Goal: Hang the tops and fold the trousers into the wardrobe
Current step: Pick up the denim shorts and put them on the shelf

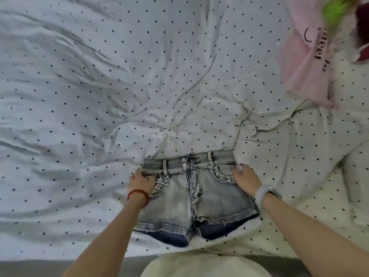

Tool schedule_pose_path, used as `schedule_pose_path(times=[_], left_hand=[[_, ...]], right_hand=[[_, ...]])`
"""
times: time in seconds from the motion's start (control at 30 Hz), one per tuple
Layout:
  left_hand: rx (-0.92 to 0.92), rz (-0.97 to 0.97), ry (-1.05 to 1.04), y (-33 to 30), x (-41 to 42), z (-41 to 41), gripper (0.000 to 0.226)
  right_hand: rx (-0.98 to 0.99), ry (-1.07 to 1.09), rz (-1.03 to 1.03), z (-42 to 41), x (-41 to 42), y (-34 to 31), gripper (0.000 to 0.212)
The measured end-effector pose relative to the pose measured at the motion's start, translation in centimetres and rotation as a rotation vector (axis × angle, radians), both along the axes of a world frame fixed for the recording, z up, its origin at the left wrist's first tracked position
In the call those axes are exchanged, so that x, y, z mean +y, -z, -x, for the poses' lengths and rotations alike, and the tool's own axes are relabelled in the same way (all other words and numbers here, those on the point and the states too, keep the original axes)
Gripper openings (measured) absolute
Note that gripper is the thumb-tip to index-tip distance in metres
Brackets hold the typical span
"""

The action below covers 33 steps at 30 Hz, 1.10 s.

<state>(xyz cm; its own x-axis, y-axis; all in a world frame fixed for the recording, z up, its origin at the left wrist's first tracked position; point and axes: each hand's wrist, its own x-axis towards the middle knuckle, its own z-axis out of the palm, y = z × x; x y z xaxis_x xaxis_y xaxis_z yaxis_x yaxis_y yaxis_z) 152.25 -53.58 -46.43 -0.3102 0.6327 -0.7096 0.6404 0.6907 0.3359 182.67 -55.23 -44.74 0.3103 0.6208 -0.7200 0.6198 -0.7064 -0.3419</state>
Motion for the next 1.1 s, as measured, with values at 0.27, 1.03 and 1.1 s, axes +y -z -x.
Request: schedule_pose_path(times=[0.27, 1.03, 1.1], left_hand=[[0.099, 0.101, 0.178, 2.9, 0.1, 2.3, 0.061], [-0.489, 0.043, -0.224, 1.5, -1.5, 6.7, 0.044], [-0.462, -0.042, -0.077, 1.6, -2.0, 6.0, 0.045]], right_hand=[[-0.221, 0.039, 0.089, 1.4, -1.8, 1.8, 0.039], [0.067, -0.624, -0.175, 18.2, -3.8, -0.6, 0.046], [-0.030, -0.805, -0.050, 16.9, -5.0, 0.7, 0.054]])
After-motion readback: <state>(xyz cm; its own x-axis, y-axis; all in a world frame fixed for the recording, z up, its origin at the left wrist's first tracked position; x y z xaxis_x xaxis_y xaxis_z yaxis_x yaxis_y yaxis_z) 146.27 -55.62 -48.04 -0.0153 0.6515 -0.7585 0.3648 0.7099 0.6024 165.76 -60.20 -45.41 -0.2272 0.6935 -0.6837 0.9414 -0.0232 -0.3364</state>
